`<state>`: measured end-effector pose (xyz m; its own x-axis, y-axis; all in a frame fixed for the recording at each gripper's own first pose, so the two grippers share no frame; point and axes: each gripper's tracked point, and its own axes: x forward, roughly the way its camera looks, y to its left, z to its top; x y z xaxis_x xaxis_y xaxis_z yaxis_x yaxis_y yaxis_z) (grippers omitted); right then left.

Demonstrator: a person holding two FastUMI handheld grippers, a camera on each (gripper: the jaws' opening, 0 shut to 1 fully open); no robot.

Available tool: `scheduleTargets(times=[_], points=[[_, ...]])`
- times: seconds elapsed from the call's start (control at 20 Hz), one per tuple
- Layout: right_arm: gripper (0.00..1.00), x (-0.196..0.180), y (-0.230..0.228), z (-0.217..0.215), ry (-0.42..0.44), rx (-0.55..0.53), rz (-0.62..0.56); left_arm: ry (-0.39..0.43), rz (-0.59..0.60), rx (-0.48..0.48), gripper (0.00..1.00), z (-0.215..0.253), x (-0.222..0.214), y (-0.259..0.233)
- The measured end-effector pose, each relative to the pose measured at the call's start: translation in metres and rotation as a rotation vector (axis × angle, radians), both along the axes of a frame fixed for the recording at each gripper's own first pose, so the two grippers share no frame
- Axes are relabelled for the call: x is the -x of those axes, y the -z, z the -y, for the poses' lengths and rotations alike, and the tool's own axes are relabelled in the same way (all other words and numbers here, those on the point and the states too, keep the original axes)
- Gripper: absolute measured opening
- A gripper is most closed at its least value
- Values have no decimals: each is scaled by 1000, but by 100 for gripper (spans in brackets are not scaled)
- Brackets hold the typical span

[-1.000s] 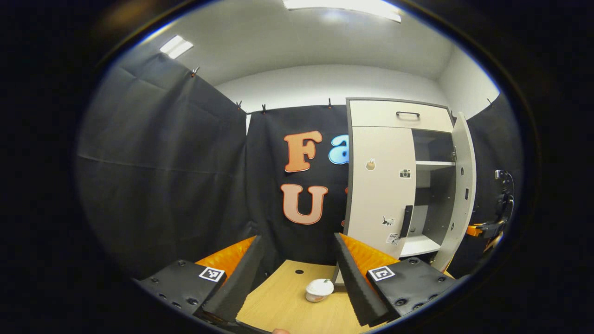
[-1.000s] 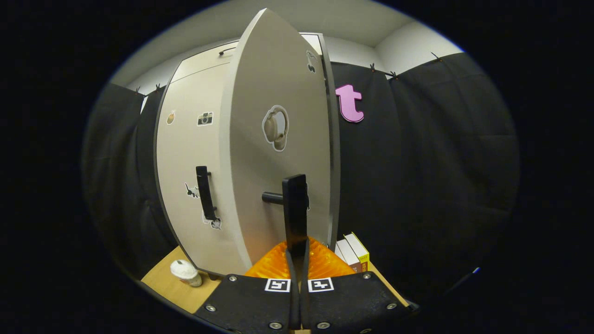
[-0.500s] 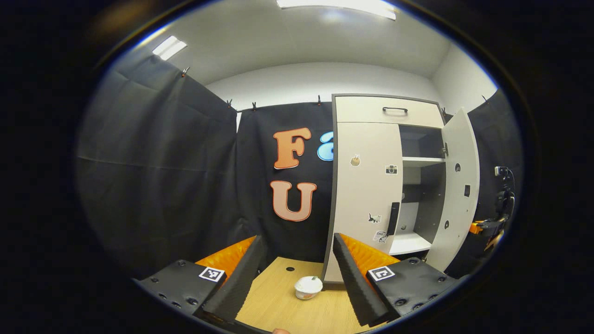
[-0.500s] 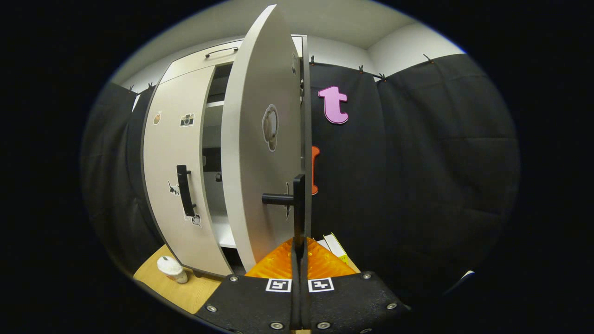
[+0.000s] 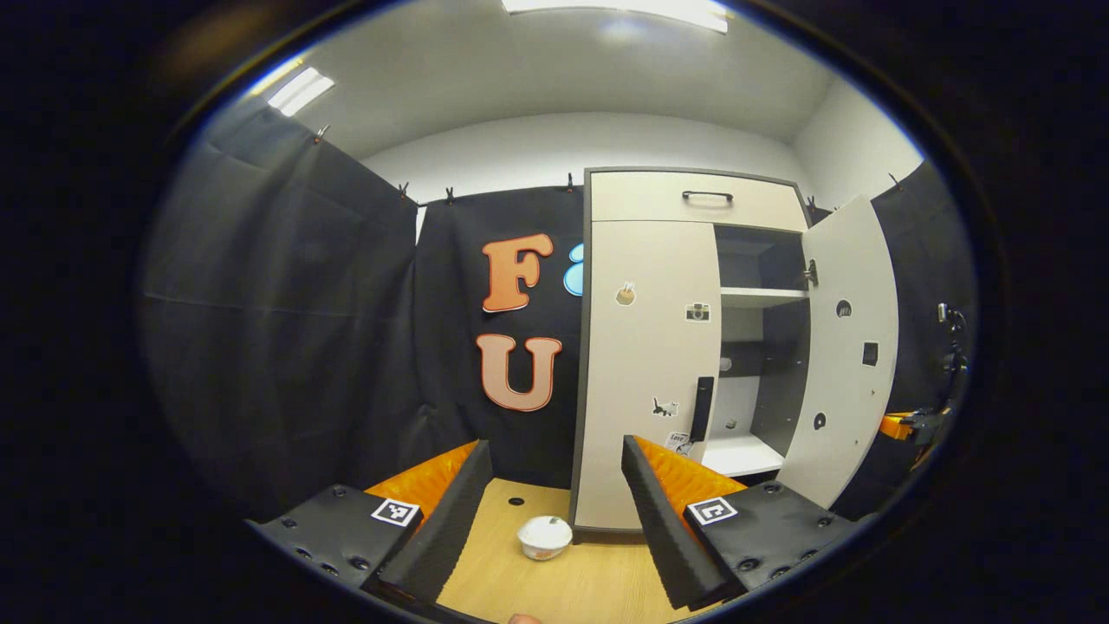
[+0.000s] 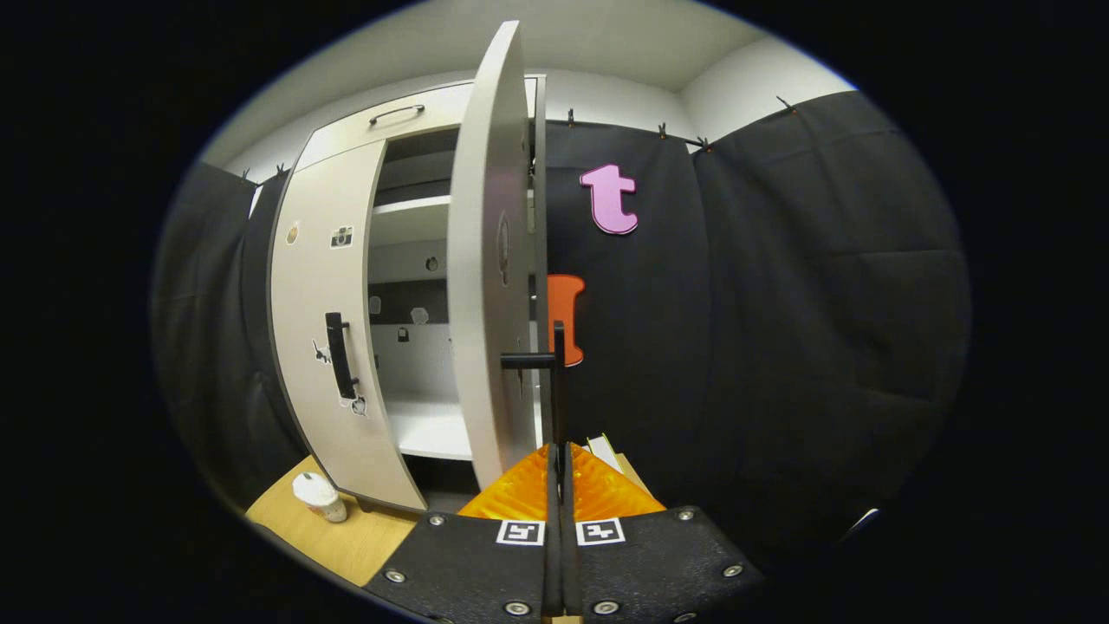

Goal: Open the right door of the double-door shoe cabinet with the right hand, and open the left door with the left hand.

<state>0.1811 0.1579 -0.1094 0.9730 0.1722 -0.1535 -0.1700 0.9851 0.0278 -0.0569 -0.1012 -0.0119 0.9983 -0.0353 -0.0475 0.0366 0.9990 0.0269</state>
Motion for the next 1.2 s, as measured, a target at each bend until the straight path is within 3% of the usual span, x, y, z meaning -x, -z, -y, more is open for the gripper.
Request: scheduleTargets(times=[0.15, 0.2, 0.4, 0.45, 0.5, 0.55, 0.6, 0.65, 0.85, 0.9, 0.95, 1.0, 1.2], points=[[5, -2, -5, 14, 20, 18, 34, 41, -6, 10, 97, 34, -15, 7], [0, -1, -7, 18, 29, 19, 38, 59, -7, 13, 96, 47, -21, 9], [3, 3, -4, 30, 55, 20, 24, 114, -7, 30, 96, 96, -52, 18], [14, 3, -1, 34, 68, 23, 12, 132, -9, 34, 97, 110, -61, 21], [19, 5, 0, 38, 81, 24, 3, 152, -7, 34, 96, 124, -70, 23], [44, 5, -1, 39, 89, 17, 5, 166, -9, 27, 96, 136, -80, 26], [55, 4, 0, 42, 97, 10, 5, 175, -8, 16, 96, 148, -89, 29], [76, 3, 1, 43, 107, 8, 3, 184, -8, 6, 95, 160, -99, 33], [99, 1, 4, 53, 122, 28, 5, 216, -17, -8, 97, 200, -134, 52], [99, 1, 3, 57, 129, 42, 8, 221, -19, -12, 97, 208, -144, 56], [87, 0, 3, 60, 138, 57, 15, 222, -24, -18, 97, 215, -155, 60], [93, 0, 3, 64, 145, 68, 19, 227, -30, -22, 97, 223, -165, 66], [93, -1, 4, 71, 161, 78, 15, 236, -48, -20, 96, 248, -206, 83]])
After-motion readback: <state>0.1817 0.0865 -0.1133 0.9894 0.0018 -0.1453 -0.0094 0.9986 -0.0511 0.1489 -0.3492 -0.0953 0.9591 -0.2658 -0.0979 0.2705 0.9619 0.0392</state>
